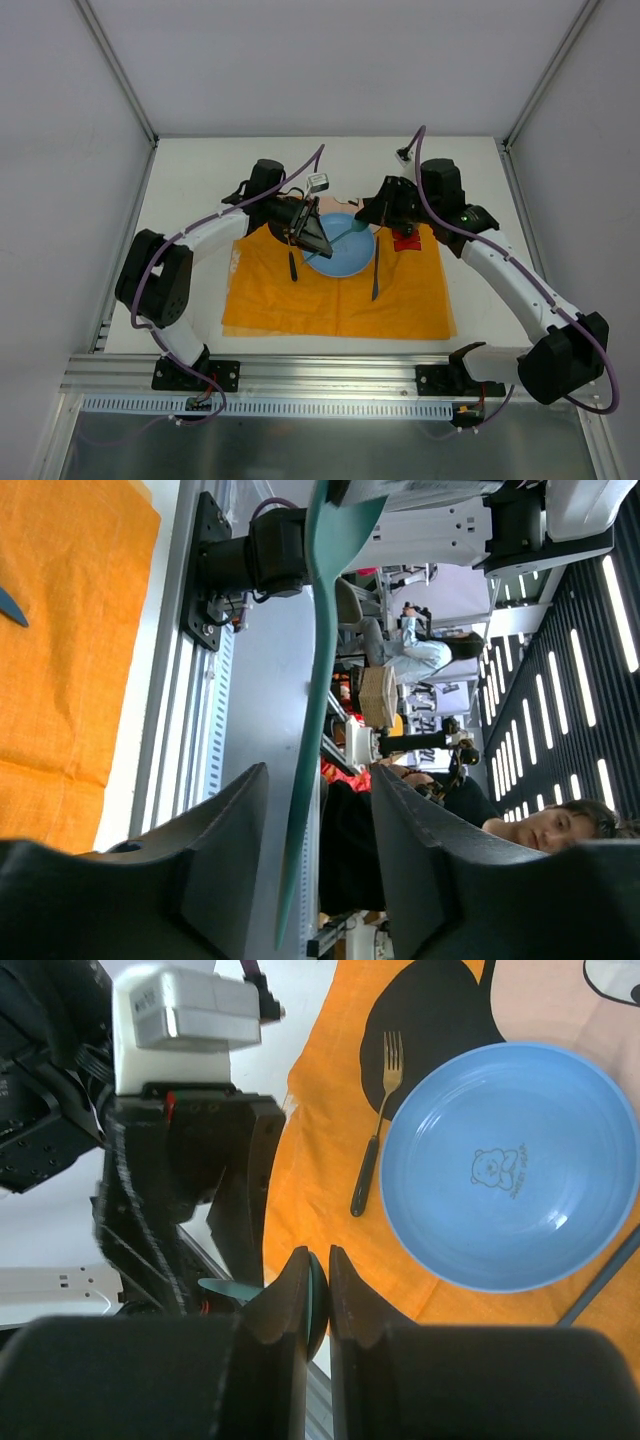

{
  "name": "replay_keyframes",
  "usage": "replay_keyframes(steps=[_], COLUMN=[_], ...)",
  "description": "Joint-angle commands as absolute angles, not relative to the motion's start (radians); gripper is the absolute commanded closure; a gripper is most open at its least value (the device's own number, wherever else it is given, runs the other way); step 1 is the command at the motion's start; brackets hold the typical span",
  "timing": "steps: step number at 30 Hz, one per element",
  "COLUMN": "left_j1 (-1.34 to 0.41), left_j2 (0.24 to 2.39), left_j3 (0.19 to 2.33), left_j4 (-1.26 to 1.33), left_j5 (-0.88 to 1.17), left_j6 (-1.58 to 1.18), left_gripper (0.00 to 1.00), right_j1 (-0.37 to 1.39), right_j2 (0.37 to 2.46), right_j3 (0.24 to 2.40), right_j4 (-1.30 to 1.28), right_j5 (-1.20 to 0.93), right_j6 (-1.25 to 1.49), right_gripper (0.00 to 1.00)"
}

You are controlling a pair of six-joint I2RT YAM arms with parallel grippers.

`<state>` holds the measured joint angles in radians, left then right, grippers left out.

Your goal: Set the dinner table for one person

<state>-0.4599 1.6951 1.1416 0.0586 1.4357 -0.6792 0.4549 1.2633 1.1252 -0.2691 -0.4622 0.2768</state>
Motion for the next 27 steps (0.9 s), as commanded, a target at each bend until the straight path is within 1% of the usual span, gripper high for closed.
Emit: replay_keyframes(steps=[1,2,3,6,15,16,17,18,19,20,21,24,27], left_j1=[-0.48,-0.482,-0.483,-0.485,-0.497,-0.499,-0.499,-0.499,-0.499,-0.5,-0.5,-0.5,-0.5], left_j2=[1.628,1.625,1.618,1.615,1.601,1.601,1.6,1.601,1.601,1.601,1.601,1.588,1.559], left_j3=[1.112,1.109,1.106,1.106,1.109,1.108,1.106,1.104,1.104,1.106,1.109,1.12,1.143], left_j4=[0.054,0.051,0.045,0.029,-0.023,-0.029,-0.032,-0.035,-0.038,-0.041,-0.043,-0.055,-0.107], left_j5=[1.447,1.442,1.439,1.427,1.379,1.374,1.368,1.362,1.356,1.35,1.347,1.319,1.217], left_j6=[-0.64,-0.638,-0.635,-0.629,-0.581,-0.578,-0.574,-0.571,-0.571,-0.568,-0.566,-0.558,-0.525], left_gripper=[0.6,0.67,0.8,1.0,1.0,1.0,1.0,1.0,1.0,1.0,1.0,1.0,1.0], right_j1=[0.451,0.451,0.451,0.451,0.449,0.449,0.449,0.448,0.449,0.449,0.449,0.442,0.434], right_j2=[1.275,1.281,1.282,1.287,1.287,1.287,1.289,1.287,1.287,1.285,1.284,1.261,1.215], right_j3=[1.181,1.183,1.183,1.181,1.181,1.183,1.183,1.184,1.184,1.183,1.183,1.184,1.175], right_j4=[-0.252,-0.25,-0.249,-0.244,-0.244,-0.244,-0.244,-0.244,-0.244,-0.245,-0.247,-0.287,-0.33], right_j5=[-0.486,-0.488,-0.488,-0.489,-0.482,-0.48,-0.476,-0.471,-0.466,-0.46,-0.454,-0.417,-0.365], right_j6=[0.262,0.264,0.262,0.265,0.261,0.261,0.264,0.265,0.265,0.265,0.265,0.252,0.241], right_gripper=[0.99,1.0,1.0,0.99,0.99,0.96,0.84,0.45,0.25,0.07,0.01,0.0,0.0])
